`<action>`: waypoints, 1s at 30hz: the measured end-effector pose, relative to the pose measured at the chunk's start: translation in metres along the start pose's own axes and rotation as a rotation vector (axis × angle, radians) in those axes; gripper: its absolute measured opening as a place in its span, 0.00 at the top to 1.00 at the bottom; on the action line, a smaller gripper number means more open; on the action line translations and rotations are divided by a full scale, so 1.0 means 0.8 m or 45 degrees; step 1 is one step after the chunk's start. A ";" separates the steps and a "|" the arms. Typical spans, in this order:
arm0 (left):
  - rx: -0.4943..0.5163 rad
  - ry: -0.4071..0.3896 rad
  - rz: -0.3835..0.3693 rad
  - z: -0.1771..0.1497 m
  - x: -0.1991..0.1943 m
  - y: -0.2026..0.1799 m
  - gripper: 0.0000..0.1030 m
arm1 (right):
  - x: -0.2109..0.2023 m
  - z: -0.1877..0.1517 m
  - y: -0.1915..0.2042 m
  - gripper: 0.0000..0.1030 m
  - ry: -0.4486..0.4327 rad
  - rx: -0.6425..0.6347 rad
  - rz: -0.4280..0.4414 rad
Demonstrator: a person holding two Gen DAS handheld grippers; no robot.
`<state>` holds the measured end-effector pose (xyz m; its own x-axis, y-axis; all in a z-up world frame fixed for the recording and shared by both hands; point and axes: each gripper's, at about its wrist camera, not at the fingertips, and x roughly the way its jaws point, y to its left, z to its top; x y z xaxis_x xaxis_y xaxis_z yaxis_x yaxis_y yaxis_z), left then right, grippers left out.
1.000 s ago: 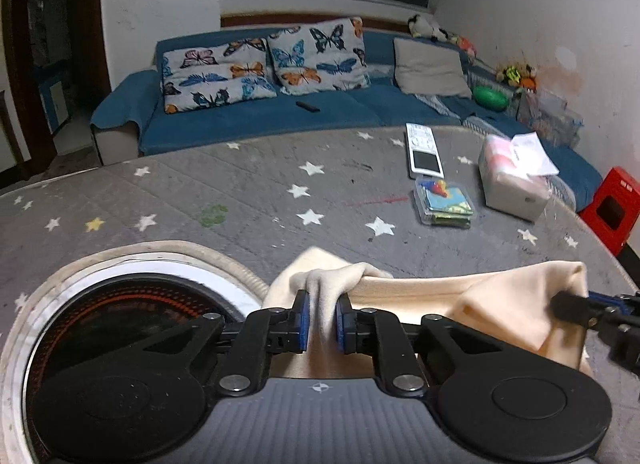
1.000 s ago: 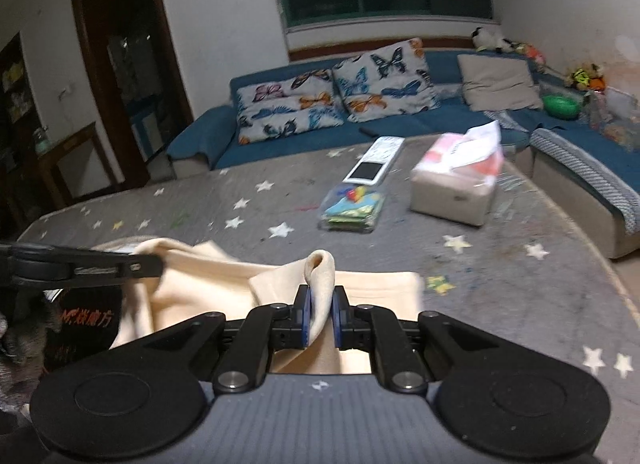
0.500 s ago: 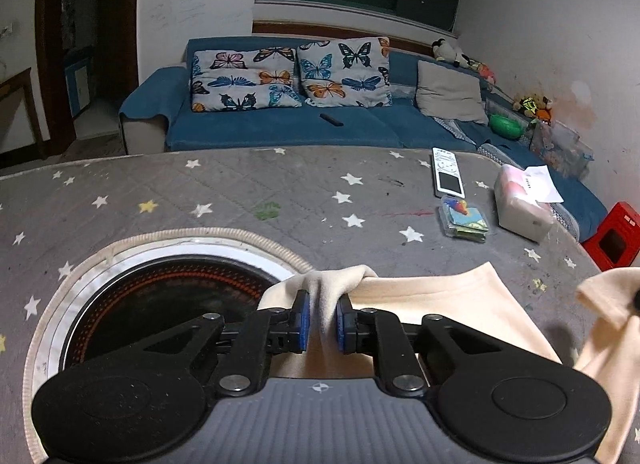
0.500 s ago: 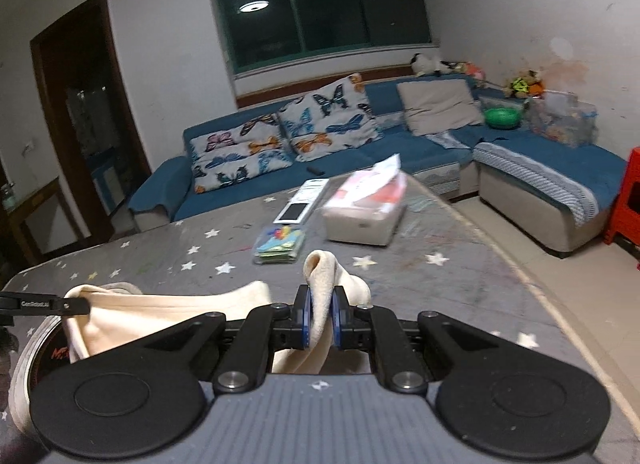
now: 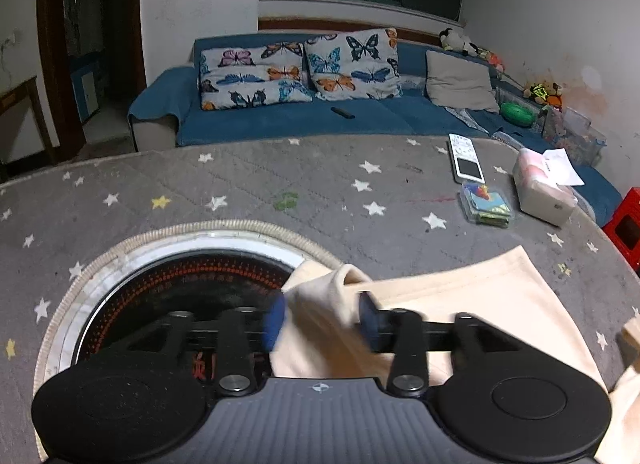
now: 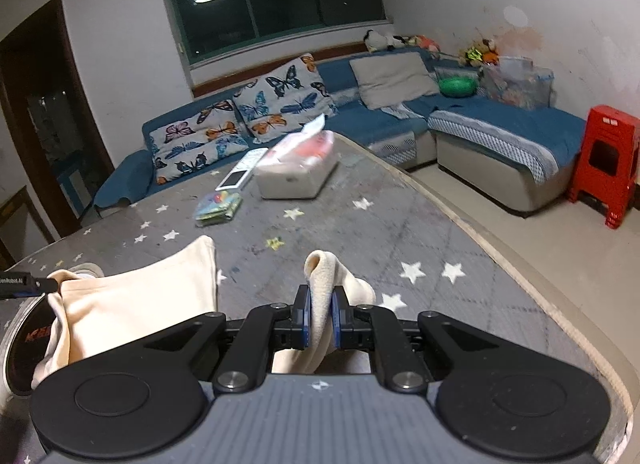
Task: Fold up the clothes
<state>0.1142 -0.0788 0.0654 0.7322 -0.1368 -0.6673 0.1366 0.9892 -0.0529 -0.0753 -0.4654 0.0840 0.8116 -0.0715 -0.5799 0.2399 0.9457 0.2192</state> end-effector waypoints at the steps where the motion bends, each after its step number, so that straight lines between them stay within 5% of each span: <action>1: 0.006 0.003 0.003 0.002 0.004 -0.002 0.56 | 0.001 -0.001 -0.002 0.91 0.004 0.006 -0.003; 4: 0.019 0.026 0.011 0.006 0.018 -0.006 0.58 | 0.003 -0.005 -0.006 0.91 0.012 0.019 -0.010; 6: 0.018 0.049 0.004 0.004 0.025 -0.003 0.78 | 0.004 -0.006 -0.010 0.91 0.013 0.027 -0.015; 9: 0.004 0.056 -0.002 -0.002 0.027 0.004 0.88 | 0.002 -0.006 -0.015 0.91 0.009 0.038 -0.027; 30: -0.285 -0.203 0.063 -0.074 -0.153 0.103 0.94 | -0.051 -0.028 -0.035 0.91 -0.053 0.106 -0.044</action>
<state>-0.0032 0.0225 0.0988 0.8324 -0.0771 -0.5488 -0.0397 0.9794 -0.1978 -0.1271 -0.4819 0.0836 0.8231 -0.1185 -0.5553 0.3104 0.9128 0.2653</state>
